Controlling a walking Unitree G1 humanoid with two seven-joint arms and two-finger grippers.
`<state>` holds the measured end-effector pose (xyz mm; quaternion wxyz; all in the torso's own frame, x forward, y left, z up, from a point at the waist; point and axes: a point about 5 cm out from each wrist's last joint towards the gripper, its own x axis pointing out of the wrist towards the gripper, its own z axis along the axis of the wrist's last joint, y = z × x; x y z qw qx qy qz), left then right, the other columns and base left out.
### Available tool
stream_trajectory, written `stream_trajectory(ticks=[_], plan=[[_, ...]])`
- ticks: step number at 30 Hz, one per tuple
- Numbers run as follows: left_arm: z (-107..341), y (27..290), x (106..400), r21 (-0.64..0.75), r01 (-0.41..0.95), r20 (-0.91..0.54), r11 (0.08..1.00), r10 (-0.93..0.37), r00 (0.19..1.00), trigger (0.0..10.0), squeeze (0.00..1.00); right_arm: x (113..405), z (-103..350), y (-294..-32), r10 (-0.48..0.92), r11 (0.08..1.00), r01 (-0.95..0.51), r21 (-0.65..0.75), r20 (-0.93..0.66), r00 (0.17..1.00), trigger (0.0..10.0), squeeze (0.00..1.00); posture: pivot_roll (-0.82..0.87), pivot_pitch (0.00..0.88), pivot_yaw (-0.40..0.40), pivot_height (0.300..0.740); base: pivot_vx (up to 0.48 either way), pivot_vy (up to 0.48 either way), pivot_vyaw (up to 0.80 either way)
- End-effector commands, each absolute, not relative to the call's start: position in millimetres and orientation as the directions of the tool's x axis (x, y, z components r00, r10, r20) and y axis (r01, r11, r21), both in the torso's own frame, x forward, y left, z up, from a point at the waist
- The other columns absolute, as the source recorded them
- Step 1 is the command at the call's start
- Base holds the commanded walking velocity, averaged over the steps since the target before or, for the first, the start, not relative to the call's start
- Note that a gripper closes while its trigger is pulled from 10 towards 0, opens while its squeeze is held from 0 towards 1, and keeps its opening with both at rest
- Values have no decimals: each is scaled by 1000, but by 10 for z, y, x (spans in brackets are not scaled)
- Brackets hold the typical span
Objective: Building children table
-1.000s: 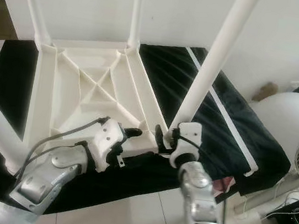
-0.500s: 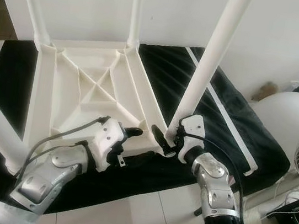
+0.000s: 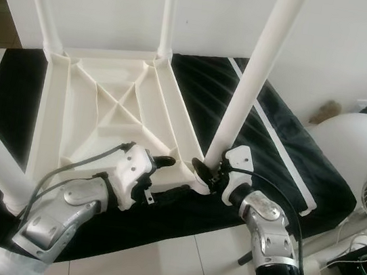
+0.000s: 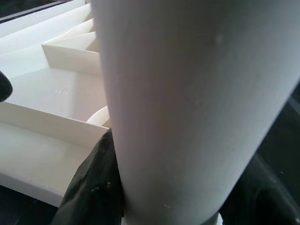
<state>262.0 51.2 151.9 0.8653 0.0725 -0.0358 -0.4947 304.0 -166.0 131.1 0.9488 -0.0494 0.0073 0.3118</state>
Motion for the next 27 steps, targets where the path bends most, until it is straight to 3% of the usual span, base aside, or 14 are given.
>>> stream_trajectory(ticks=[1, 11, 14, 20, 24, 27], plan=[[1536, 510, 2611, 162, 847, -5, 507, -858, 514, 10000, 0, 2997, 1217, -1648, 575, 814, -579, -46, -77, 814, 10000, 0, -20, 53, -55, 740, 0, 0, 0], [1525, 499, 2601, 159, 851, -8, 501, -861, 509, 10000, 0, 2980, 1153, -1545, 320, 947, -318, 36, -56, 946, 10000, 0, -19, 50, -55, 740, 0, 0, 0], [1517, 487, 2594, 165, 854, -13, 494, -864, 503, 10000, 0, 2979, 1101, -1514, 141, 985, -132, 108, -76, 987, 10000, 0, -22, 45, -53, 740, 0, 0, 0], [1512, 490, 2592, 179, 851, -15, 493, -864, 504, 10000, 0, 2941, 1010, -1428, -96, 976, 121, 184, -139, 986, 10000, 0, -14, 39, -60, 740, 0, 0, 0], [1502, 497, 2591, 181, 847, -16, 500, -859, 511, 10000, 0, 2906, 990, -1338, -132, 959, 166, 228, -158, 979, 10000, 0, -17, 36, -57, 740, 0, 0, 0], [1495, 482, 2582, 183, 846, -14, 501, -859, 512, 10000, 0, 2887, 1009, -1237, -77, 967, 108, 229, -142, 987, 10000, 0, -19, 33, -55, 740, 0, 0, 0]])
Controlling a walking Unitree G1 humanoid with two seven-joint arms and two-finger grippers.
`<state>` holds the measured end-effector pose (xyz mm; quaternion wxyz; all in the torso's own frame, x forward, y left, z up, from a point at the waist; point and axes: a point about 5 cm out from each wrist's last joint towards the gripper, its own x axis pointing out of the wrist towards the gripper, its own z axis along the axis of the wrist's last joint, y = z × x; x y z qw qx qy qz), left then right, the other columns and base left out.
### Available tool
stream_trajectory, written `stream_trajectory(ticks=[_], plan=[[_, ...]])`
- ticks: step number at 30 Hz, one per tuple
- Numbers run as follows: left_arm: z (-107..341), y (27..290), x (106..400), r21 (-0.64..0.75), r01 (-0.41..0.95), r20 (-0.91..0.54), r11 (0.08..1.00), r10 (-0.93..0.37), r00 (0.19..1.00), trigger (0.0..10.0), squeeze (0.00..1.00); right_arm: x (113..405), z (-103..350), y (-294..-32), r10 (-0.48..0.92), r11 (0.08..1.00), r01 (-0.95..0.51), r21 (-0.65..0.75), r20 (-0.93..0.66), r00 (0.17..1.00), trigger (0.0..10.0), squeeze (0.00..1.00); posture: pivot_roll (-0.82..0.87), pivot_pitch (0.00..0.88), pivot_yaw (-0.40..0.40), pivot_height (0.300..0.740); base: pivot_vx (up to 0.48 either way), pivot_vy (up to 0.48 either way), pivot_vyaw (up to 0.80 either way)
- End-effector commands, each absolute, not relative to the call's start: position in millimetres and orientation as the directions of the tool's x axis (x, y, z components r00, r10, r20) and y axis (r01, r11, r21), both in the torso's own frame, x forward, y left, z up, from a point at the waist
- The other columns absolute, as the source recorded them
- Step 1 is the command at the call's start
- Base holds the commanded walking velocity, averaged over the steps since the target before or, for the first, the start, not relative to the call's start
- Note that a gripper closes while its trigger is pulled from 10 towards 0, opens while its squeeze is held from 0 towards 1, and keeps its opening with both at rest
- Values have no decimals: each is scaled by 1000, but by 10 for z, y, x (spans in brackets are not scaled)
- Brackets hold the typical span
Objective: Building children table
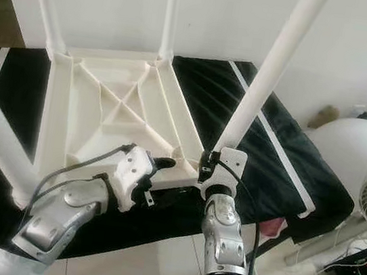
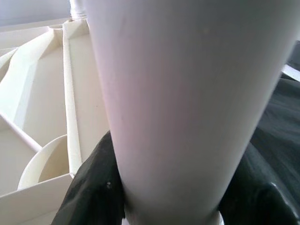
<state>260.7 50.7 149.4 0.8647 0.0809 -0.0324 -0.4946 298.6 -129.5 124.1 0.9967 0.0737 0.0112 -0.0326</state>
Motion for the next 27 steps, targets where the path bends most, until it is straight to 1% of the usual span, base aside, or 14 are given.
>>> stream_trajectory(ticks=[1, 5, 8, 11, 13, 14, 18, 21, 22, 27], plan=[[1495, 474, 2579, 184, 847, -14, 498, -861, 509, 10000, 0, 2884, 1020, -1223, -60, 971, 89, 220, -135, 989, 10000, 0, -22, 31, -55, 740, 0, 0, 0], [1498, 465, 2583, 190, 849, -13, 493, -863, 505, 10000, 0, 2882, 1029, -1222, -52, 974, 79, 212, -130, 990, 10000, 0, -22, 26, -55, 740, 0, 0, 0], [1516, 482, 2621, 195, 846, -12, 496, -861, 508, 10000, 0, 2892, 1057, -1243, -76, 977, 98, 192, -120, 990, 10000, 0, -22, 20, -55, 740, 0, 0, 0], [1513, 484, 2615, 180, 855, -14, 486, -868, 496, 10000, 0, 2898, 1073, -1247, -73, 980, 91, 177, -107, 992, 10000, 0, -22, 20, -55, 740, 0, 0, 0], [1512, 472, 2581, 155, 873, -10, 463, -883, 470, 10000, 0, 2899, 1081, -1236, -59, 977, 78, 199, -101, 993, 10000, 0, -22, 19, -59, 740, 0, 0, 0], [1516, 464, 2569, 152, 877, -9, 457, -886, 463, 10000, 0, 2891, 1095, -1224, -46, 974, 65, 217, -89, 995, 10000, 1000, -19, 17, -62, 740, 0, 0, 0], [1527, 448, 2561, 145, 878, 1, 456, -888, 461, 10000, 0, 2866, 1122, -1188, -15, 972, 30, 233, -65, 998, 10000, 1000, -20, 16, -61, 740, 0, 0, 0], [1534, 440, 2579, 144, 866, 4, 479, -875, 484, 10000, 0, 2851, 1152, -1168, 10, 972, 0, 236, -42, 999, 10000, 1000, -20, 17, -64, 740, 0, 0, 0], [1538, 441, 2586, 158, 856, 4, 493, -867, 498, 10000, 0, 2846, 1165, -1172, 11, 972, -4, 236, -31, 999, 10000, 1000, -21, 16, -63, 740, 0, 0, 0], [1553, 442, 2583, 163, 845, 11, 509, -857, 514, 10000, 0, 2825, 1194, -1237, 18, 969, -16, 245, -7, 1000, 10000, 1000, -22, 16, -62, 740, 0, 0, 0]])
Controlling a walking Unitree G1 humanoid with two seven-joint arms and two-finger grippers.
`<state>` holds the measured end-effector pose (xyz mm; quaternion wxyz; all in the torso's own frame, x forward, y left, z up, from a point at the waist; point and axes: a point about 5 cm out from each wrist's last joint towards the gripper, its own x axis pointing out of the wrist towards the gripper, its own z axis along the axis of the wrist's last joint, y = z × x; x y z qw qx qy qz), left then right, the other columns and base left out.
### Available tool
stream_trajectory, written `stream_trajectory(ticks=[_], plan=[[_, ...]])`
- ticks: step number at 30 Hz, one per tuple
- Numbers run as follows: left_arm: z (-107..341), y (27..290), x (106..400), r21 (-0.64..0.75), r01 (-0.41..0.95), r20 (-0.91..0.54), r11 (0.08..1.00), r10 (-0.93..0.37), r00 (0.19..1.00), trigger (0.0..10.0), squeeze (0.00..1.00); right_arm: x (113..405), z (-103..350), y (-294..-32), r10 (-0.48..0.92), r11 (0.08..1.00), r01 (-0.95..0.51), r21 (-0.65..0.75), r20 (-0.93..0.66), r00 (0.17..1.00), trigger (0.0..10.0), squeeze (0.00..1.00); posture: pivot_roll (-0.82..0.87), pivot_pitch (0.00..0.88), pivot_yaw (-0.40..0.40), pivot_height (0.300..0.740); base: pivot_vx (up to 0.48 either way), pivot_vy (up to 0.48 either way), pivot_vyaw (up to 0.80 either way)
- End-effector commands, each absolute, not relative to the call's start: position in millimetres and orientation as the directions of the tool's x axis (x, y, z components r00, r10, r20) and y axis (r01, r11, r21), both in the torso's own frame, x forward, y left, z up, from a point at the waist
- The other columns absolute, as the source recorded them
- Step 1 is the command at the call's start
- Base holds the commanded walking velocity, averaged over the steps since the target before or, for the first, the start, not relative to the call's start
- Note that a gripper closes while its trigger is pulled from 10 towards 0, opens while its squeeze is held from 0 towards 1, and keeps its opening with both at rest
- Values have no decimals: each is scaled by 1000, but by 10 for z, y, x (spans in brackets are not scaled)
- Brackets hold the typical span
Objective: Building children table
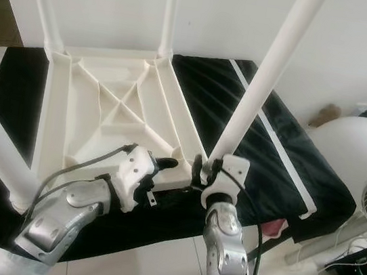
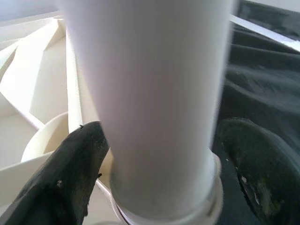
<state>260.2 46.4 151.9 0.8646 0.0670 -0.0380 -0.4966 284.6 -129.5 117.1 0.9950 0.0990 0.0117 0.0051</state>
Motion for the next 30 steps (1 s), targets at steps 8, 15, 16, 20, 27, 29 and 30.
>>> stream_trajectory(ticks=[8, 15, 16, 20, 27, 29, 30], plan=[[1597, 448, 2625, 209, 813, 31, 544, -835, 550, 10000, 0, 2766, 1207, -1273, 125, 962, -127, 243, 21, 992, 10000, 0, -30, 18, -58, 740, 0, 0, 0], [1584, 468, 2641, 258, 788, 36, 559, -821, 570, 10000, 0, 2786, 1226, -1357, 157, 966, -162, 202, 38, 987, 10000, 0, -30, 25, -61, 740, 0, 0, 0], [1591, 477, 2645, 257, 783, 41, 566, -816, 576, 10000, 0, 2788, 1229, -1379, 159, 968, -163, 188, 38, 987, 10000, 0, -30, 26, -62, 740, 0, 0, 0], [1608, 489, 2655, 263, 770, 51, 581, -806, 590, 10000, 0, 2796, 1210, -1437, 151, 971, -151, 186, 16, 988, 10000, 0, -26, 32, -66, 740, 0, 0, 0], [1593, 492, 2655, 274, 765, 49, 583, -803, 594, 10000, 0, 2807, 1218, -1441, 204, 944, -198, 265, 6, 979, 10000, 0, -26, 41, -62, 740, 0, 0, 0], [1584, 490, 2654, 286, 763, 45, 579, -804, 593, 10000, 0, 2810, 1225, -1445, 212, 945, -207, 253, 8, 977, 10000, 0, -26, 41, -62, 740, 0, 0, 0], [1579, 491, 2654, 295, 762, 43, 577, -805, 592, 10000, 0, 2812, 1232, -1446, 216, 946, -212, 244, 10, 976, 10000, 0, -27, 42, -60, 740, 0, 0, 0]])
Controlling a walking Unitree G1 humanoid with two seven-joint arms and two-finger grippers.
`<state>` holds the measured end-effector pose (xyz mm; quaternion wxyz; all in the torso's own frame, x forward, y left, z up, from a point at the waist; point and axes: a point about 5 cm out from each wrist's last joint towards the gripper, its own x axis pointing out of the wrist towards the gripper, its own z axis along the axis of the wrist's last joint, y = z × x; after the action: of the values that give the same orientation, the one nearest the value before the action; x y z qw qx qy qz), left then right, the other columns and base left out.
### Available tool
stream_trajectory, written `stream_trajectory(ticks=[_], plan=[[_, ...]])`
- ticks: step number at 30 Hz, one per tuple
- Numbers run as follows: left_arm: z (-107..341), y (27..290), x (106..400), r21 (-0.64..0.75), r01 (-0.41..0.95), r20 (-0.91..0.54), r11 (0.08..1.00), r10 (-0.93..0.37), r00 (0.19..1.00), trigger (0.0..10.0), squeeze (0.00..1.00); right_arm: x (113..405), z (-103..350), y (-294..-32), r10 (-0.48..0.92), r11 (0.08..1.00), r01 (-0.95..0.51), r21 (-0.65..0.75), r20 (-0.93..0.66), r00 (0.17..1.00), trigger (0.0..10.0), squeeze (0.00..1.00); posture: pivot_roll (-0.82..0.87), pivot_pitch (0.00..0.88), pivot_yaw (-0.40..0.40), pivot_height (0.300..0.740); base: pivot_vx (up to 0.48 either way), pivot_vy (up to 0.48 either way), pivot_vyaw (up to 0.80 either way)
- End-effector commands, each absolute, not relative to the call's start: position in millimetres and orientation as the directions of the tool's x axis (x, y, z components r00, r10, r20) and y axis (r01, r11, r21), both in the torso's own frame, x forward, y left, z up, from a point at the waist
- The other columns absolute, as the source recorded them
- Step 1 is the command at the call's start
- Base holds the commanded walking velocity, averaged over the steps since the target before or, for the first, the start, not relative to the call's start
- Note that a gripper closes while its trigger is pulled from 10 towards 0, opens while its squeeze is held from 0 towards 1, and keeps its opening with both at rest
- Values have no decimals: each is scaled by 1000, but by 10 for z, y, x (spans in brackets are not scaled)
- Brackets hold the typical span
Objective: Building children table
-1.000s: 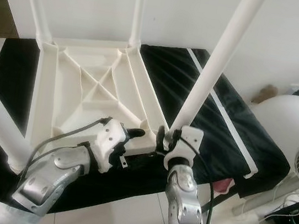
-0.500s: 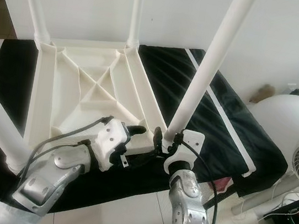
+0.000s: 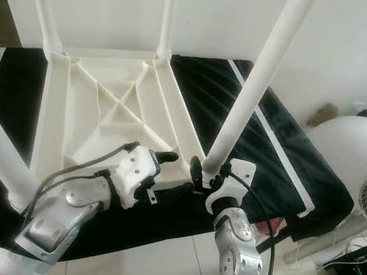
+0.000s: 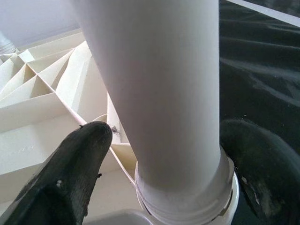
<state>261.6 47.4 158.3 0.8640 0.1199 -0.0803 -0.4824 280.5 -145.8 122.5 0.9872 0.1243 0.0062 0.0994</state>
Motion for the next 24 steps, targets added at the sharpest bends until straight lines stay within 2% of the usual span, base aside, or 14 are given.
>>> stream_trajectory(ticks=[1, 11, 13, 24], plan=[[1586, 488, 2654, 292, 763, 46, 577, -805, 592, 10000, 0, 2820, 1241, -1464, 220, 950, -216, 227, 10, 975, 10000, 0, -29, 44, -59, 740, 0, 0, 0], [1625, 473, 2663, 283, 767, 58, 576, -809, 585, 10000, 0, 2932, 1374, -1615, 295, 952, -298, 71, 45, 954, 10000, 0, -36, 51, -49, 740, 0, 0, 0], [1634, 458, 2641, 264, 797, 52, 543, -833, 550, 10000, 0, 2954, 1490, -1636, 417, 908, -419, 17, 74, 906, 10000, 0, -37, 53, -48, 740, 0, 0, 0], [1589, 452, 2580, 187, 868, 0, 459, -884, 467, 10000, 0, 3062, 1494, -1764, 552, 830, -550, -97, -9, 834, 10000, 0, -25, 47, -55, 740, 0, 0, 0]])
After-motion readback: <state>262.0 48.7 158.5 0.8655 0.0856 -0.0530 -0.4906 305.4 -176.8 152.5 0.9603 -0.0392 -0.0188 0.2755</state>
